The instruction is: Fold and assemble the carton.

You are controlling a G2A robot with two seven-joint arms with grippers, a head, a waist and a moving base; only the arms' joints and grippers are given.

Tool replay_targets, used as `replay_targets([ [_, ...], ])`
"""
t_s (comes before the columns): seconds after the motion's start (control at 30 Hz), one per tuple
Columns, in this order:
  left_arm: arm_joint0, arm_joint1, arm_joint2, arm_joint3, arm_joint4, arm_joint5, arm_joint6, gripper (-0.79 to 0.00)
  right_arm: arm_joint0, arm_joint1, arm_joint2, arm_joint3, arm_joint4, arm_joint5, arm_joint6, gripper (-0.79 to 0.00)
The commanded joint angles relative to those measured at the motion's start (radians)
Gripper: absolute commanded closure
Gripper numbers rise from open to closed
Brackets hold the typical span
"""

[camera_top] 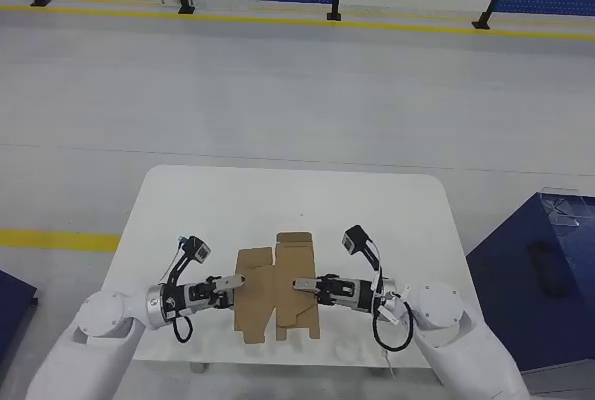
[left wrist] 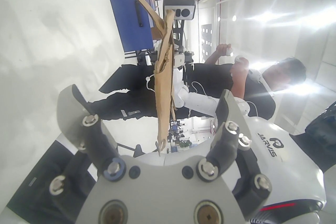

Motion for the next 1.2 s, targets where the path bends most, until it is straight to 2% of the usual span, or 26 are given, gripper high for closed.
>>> replay_targets([
  [0.0,-0.001,-0.002,0.009,0.000,0.001,-0.012,0.009,-0.360,0.002,-0.002,-0.005,0.001,-0.002,0.000,-0.004,0.000],
  [0.03,-0.002,-0.003,0.012,0.000,0.003,-0.014,0.013,-0.332,0.003,-0.002,-0.008,0.002,-0.004,0.000,-0.004,0.000],
  [0.1,-0.004,-0.004,0.019,0.001,0.006,-0.015,0.018,-0.212,0.003,-0.004,-0.012,0.004,0.002,0.002,-0.005,0.000],
  [0.13,-0.006,-0.004,0.021,0.003,0.008,-0.018,0.019,-0.123,0.004,-0.004,-0.013,0.003,0.004,0.005,-0.006,0.000],
  [0.17,-0.007,-0.004,0.021,0.005,0.010,-0.025,0.022,0.000,0.005,-0.005,-0.015,0.002,0.005,0.006,-0.009,0.000],
  [0.37,-0.006,-0.004,0.020,0.017,0.005,-0.050,0.020,0.000,0.006,-0.008,-0.019,0.000,0.010,0.011,-0.020,0.000],
  [0.43,-0.001,-0.004,0.016,0.011,-0.004,-0.064,0.015,0.000,0.006,-0.010,-0.015,0.008,0.030,0.017,-0.030,-0.369],
  [0.47,0.002,-0.003,0.014,0.006,-0.012,-0.069,0.006,0.000,0.008,-0.011,-0.012,0.016,0.041,0.020,-0.038,-0.785],
  [0.63,0.018,0.004,-0.005,-0.045,0.001,-0.101,-0.029,0.000,0.043,-0.020,-0.007,0.109,0.188,0.111,-0.017,-0.785],
  [0.7,0.024,0.007,-0.014,-0.070,0.024,-0.120,-0.034,0.000,0.061,-0.027,-0.008,0.160,0.290,0.180,-0.006,-0.785],
  [0.73,0.029,0.008,-0.017,-0.082,0.041,-0.132,-0.033,0.000,0.077,-0.030,-0.007,0.185,0.337,0.213,-0.010,-0.683],
  [0.77,0.033,0.009,-0.018,-0.096,0.056,-0.142,-0.035,0.000,0.091,-0.034,-0.008,0.207,0.365,0.235,-0.016,-0.508],
  [0.8,0.038,0.010,-0.017,-0.109,0.066,-0.152,-0.039,0.000,0.102,-0.038,-0.012,0.224,0.395,0.250,-0.017,-0.403],
  [0.97,0.059,0.013,-0.008,-0.138,0.091,-0.168,-0.042,0.000,0.133,-0.049,-0.035,0.258,0.437,0.264,0.024,-0.320],
  [1.0,0.061,0.013,-0.007,-0.138,0.098,-0.165,-0.038,0.000,0.135,-0.050,-0.038,0.257,0.429,0.258,0.026,-0.249],
  [1.03,0.062,0.014,-0.005,-0.139,0.101,-0.165,-0.034,0.000,0.135,-0.050,-0.040,0.256,0.418,0.250,0.027,-0.142],
  [1.07,0.063,0.014,-0.004,-0.139,0.104,-0.165,-0.032,0.000,0.134,-0.051,-0.043,0.255,0.413,0.245,0.029,0.000],
  [1.17,0.064,0.015,-0.001,-0.137,0.107,-0.161,-0.027,0.000,0.132,-0.051,-0.045,0.252,0.391,0.228,0.033,0.000],
])
